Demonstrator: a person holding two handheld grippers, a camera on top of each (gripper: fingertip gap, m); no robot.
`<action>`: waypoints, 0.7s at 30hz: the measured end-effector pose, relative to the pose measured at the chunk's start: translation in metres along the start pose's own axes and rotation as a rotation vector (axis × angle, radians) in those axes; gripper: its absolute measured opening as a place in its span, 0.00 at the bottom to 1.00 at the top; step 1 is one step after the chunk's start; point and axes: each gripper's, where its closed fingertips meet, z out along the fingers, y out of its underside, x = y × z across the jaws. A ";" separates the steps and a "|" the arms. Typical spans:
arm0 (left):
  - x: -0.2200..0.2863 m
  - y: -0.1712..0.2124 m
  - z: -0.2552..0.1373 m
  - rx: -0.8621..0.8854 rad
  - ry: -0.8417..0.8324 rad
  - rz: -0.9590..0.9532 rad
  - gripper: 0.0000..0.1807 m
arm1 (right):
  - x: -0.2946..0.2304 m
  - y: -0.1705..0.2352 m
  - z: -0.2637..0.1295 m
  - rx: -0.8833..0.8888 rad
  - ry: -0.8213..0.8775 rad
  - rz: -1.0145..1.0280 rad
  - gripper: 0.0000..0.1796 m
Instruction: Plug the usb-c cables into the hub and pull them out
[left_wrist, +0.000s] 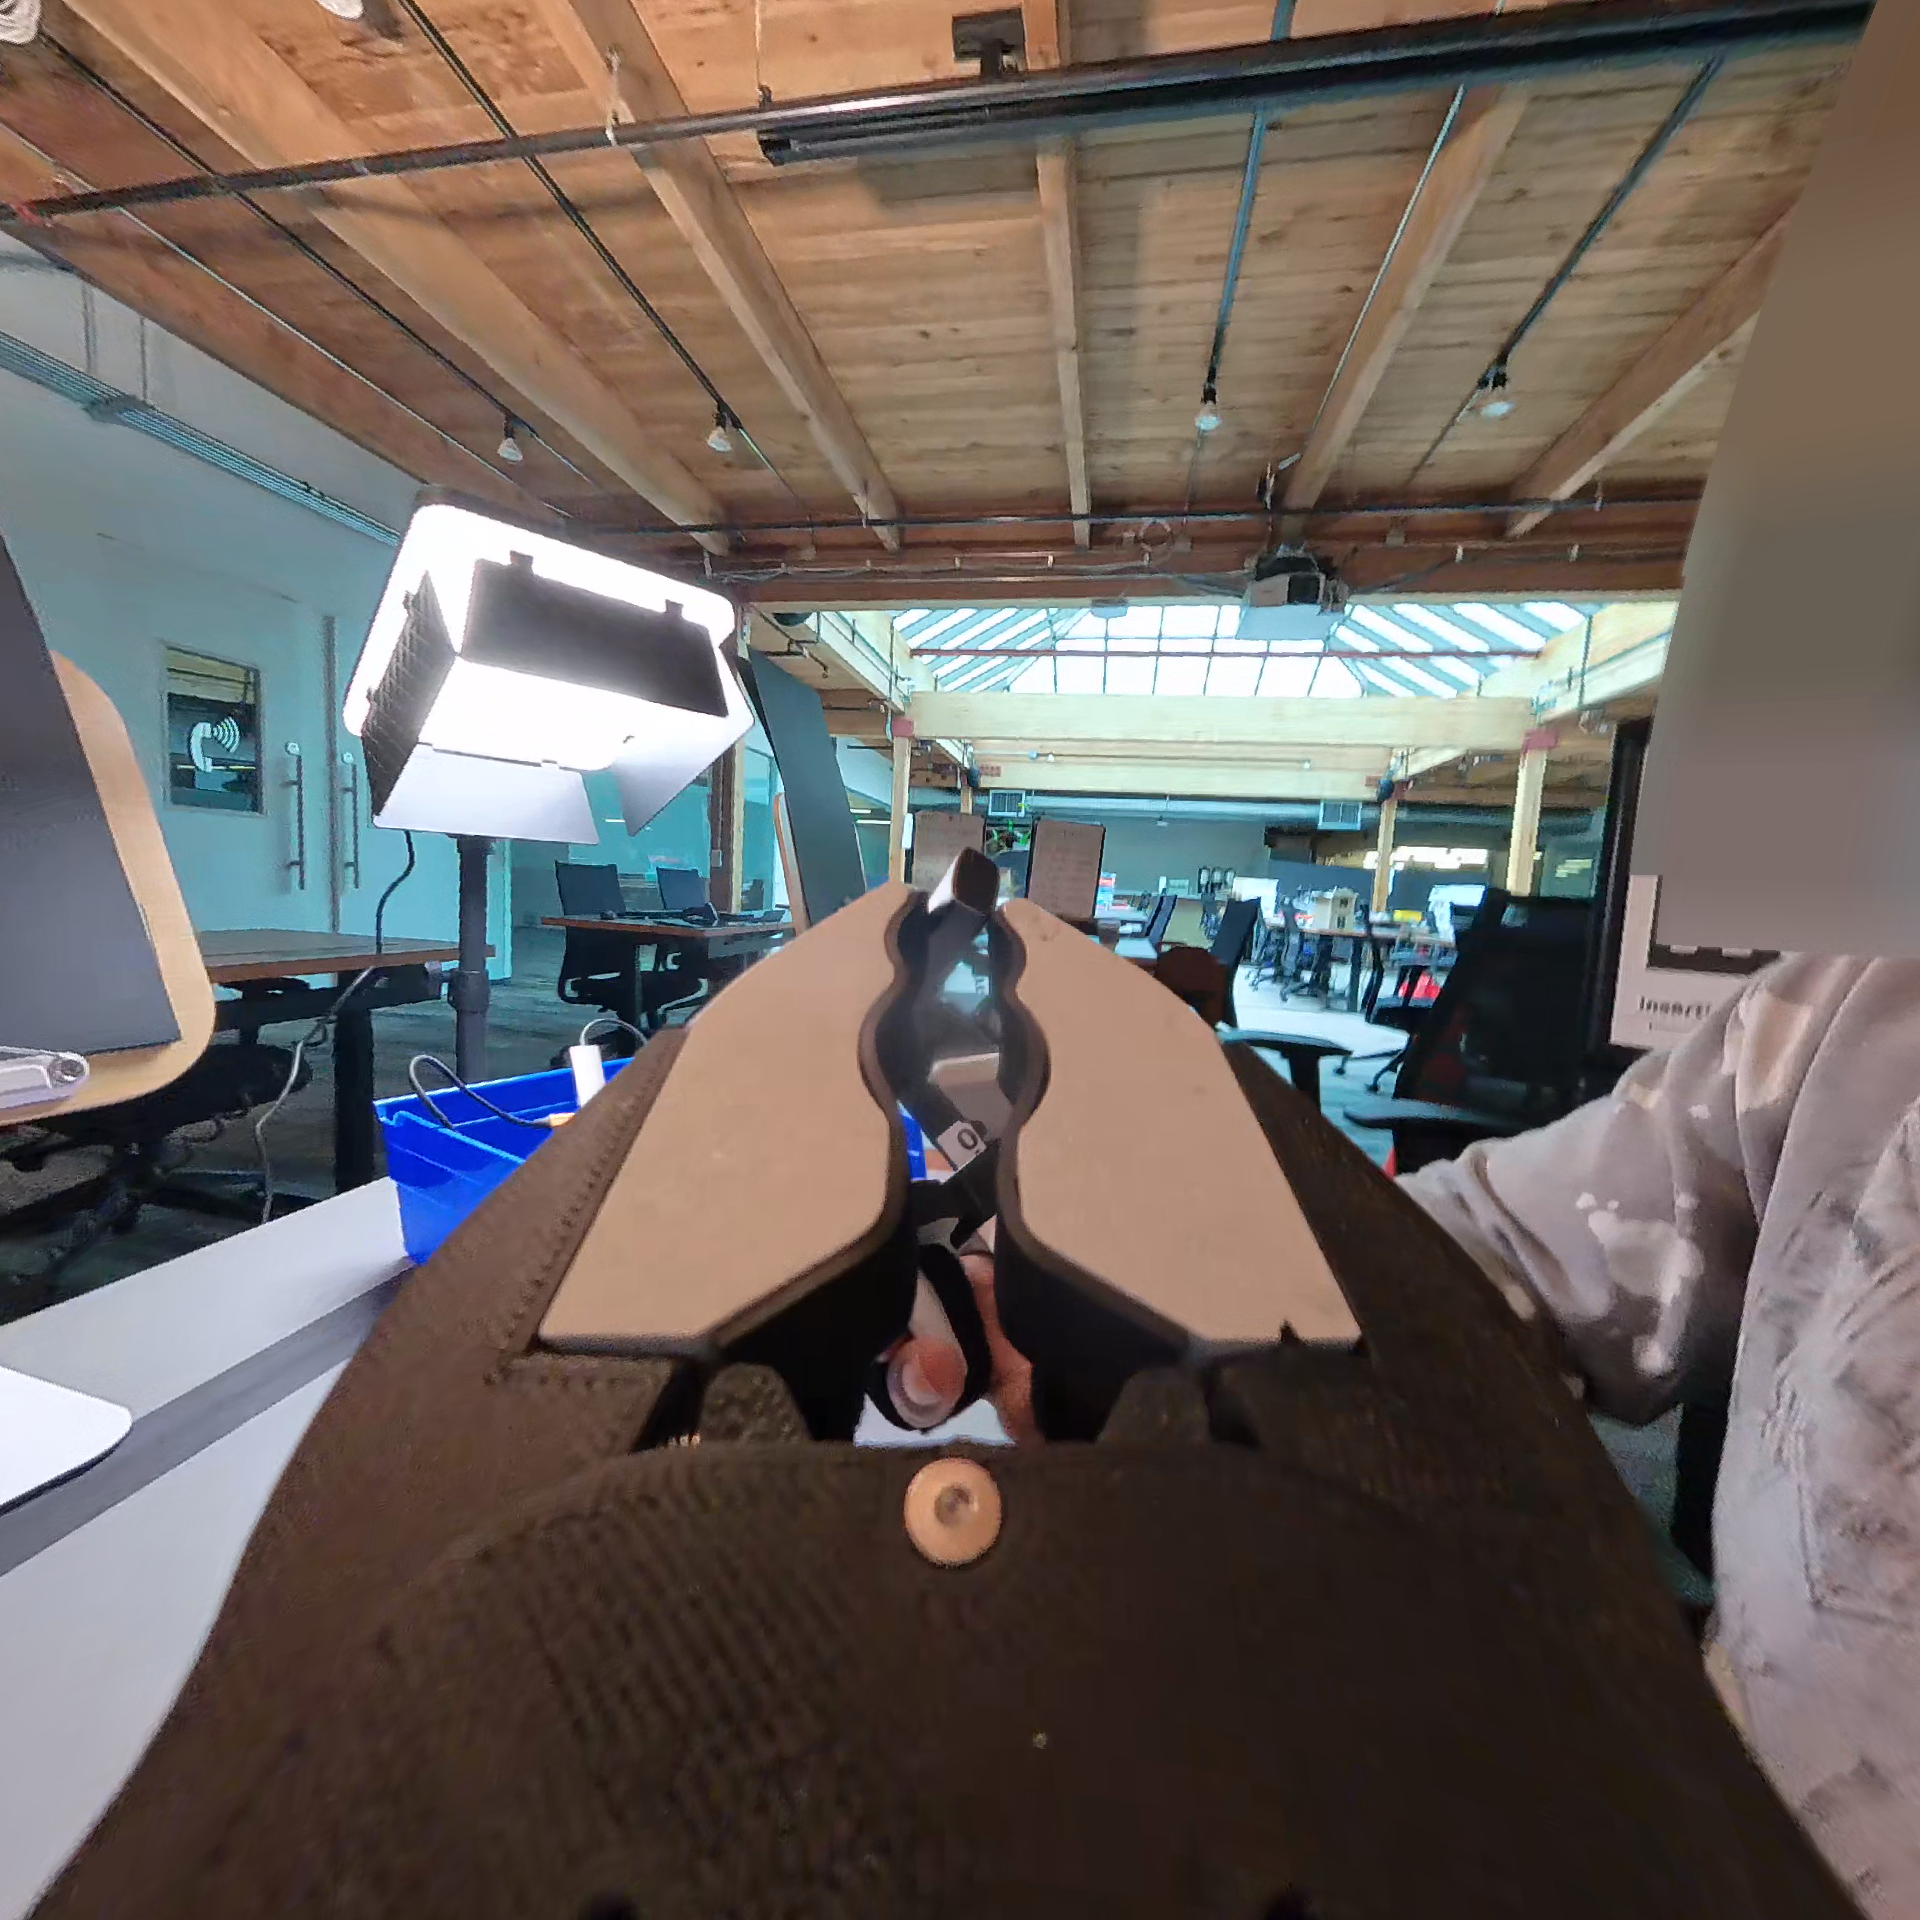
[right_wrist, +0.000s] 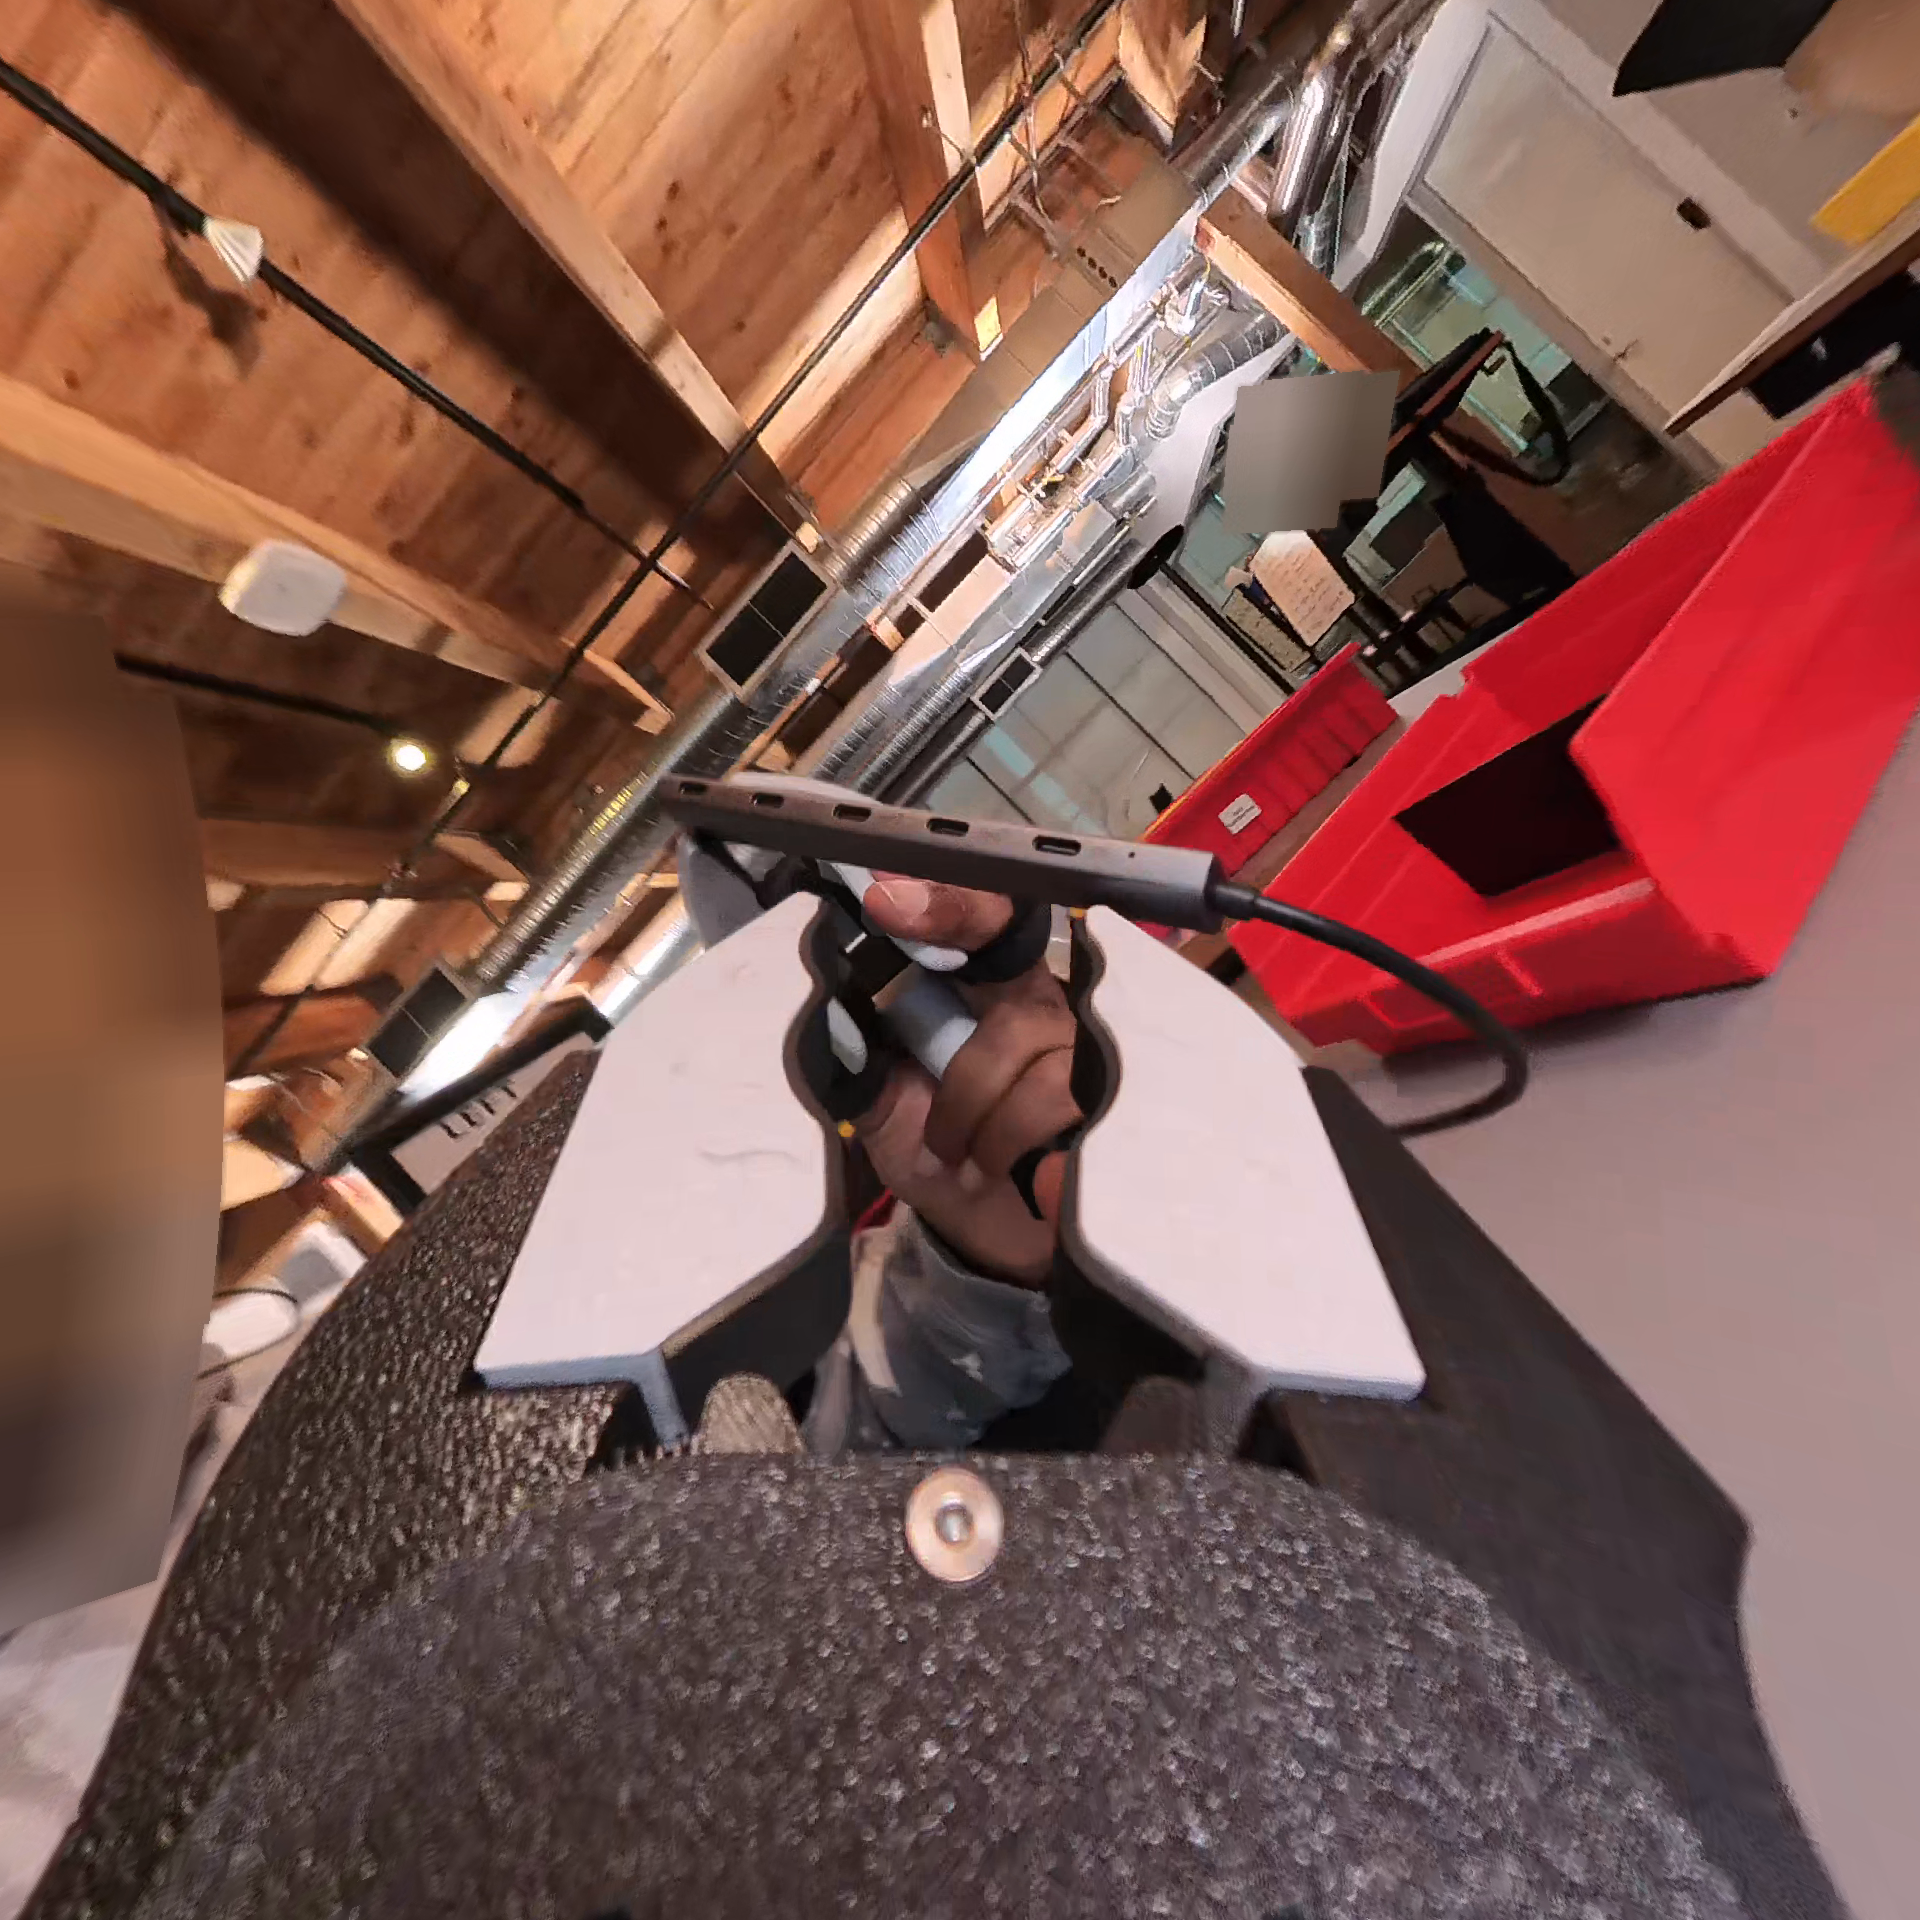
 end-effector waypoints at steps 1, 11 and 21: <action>0.003 0.004 0.001 -0.020 0.005 0.035 0.07 | 0.002 0.001 0.000 0.014 -0.011 0.054 0.24; 0.038 0.029 0.011 -0.146 0.073 0.364 0.06 | -0.008 -0.002 -0.002 0.155 -0.139 0.321 0.27; 0.009 0.068 0.003 -0.300 0.014 0.265 0.08 | 0.007 -0.046 -0.027 0.153 0.011 -0.005 0.14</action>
